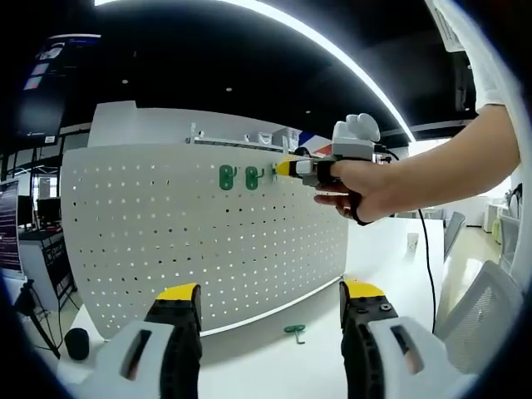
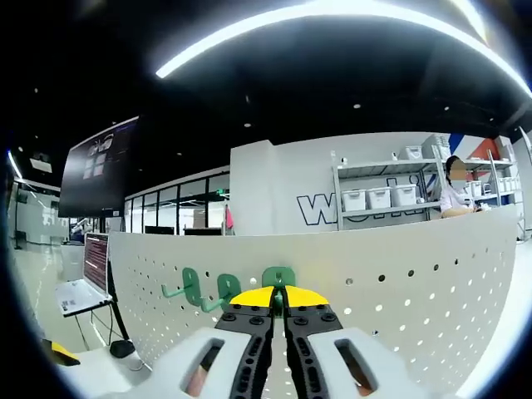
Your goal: Insert the hook assembly into the mounting plate slot until the hook locks in place.
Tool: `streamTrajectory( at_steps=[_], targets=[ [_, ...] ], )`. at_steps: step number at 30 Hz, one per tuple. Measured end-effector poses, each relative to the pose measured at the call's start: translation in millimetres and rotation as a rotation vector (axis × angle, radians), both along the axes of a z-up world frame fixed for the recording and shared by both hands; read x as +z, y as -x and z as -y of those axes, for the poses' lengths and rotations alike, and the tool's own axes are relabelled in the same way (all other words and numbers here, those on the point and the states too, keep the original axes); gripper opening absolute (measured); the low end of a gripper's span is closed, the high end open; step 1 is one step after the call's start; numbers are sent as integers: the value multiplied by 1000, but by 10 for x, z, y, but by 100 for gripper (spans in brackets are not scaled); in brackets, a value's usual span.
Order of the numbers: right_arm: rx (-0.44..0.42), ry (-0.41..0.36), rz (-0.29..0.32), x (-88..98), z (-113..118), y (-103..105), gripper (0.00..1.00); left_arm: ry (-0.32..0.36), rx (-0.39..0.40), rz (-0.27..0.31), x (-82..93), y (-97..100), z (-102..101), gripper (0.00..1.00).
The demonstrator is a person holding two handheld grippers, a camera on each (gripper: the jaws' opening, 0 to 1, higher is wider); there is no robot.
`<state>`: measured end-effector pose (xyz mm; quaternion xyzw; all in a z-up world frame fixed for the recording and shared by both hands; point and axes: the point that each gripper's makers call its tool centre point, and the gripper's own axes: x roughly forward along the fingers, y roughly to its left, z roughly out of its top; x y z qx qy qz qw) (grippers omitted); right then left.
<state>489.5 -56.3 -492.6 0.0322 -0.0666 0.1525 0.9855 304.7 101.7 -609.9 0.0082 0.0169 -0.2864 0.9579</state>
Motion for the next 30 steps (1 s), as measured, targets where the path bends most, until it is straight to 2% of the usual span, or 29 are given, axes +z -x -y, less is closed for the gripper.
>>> streamTrajectory(
  at_steps=[11,17,23,30],
  targets=[
    [-34,-8,-27,-78,5,-36,1,0,6,1,7,19,-7,69],
    [-76,-6,-20,-78,-14,-50,1,8,7,-4,9,31,-29,68],
    [-148,-89,-43,-79,0,-54,2,11,6,-7,10,33,-25,68],
    [-184,-120,-60,-79,3,-61,2,15,4,-10,1,40,-28,67]
  ],
)
